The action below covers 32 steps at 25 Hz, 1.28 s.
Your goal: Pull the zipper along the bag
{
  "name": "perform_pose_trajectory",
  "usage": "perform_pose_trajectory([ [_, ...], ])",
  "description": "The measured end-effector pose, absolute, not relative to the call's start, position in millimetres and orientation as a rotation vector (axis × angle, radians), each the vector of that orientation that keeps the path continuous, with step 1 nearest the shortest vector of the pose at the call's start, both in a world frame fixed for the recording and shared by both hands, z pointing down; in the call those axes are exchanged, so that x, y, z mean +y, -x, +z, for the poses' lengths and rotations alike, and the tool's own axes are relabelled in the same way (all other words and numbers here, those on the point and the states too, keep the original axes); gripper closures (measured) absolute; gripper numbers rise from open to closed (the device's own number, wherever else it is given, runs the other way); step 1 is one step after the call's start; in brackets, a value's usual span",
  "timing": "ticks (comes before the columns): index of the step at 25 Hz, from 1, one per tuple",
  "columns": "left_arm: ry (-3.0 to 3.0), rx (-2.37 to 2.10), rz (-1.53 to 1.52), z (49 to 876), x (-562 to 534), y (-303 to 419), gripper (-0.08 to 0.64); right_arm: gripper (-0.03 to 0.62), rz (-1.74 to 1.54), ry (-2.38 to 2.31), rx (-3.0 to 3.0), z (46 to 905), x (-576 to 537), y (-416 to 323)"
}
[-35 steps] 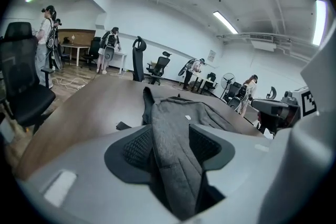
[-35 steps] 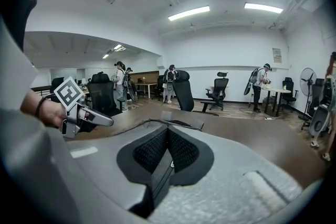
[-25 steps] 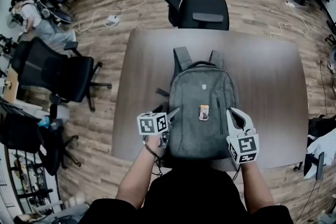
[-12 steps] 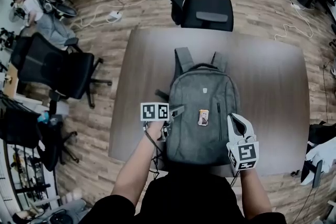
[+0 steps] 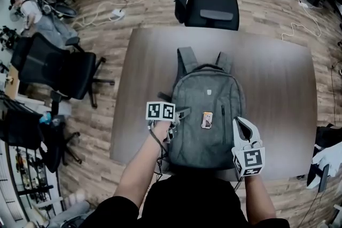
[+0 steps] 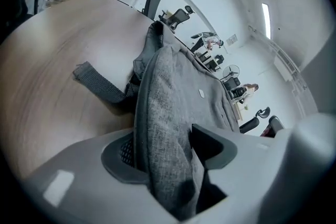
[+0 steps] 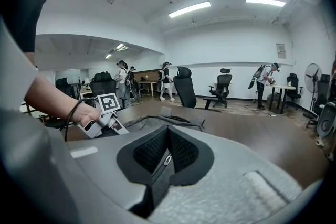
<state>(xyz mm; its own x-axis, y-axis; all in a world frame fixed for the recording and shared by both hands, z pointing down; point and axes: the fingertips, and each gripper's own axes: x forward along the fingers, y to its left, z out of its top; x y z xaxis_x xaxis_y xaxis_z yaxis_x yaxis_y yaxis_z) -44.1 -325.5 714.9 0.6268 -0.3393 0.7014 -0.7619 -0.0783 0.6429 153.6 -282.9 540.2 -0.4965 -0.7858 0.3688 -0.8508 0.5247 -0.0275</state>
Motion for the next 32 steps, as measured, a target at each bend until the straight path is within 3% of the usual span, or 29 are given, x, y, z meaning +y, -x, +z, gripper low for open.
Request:
perform_pose_trajectory([
  [8, -1.756, -0.9, 0.41, 701.8, -326.2, 36.6, 0.403, 0.588, 0.308, -1.365, -2.429, 548.8, -285.1, -160.3],
  [32, -2.345, -1.117, 0.199, 585.4, -314.4, 31.1, 0.432, 0.588, 0.224, -1.472, -2.451, 521.9, -279.5, -172.6],
])
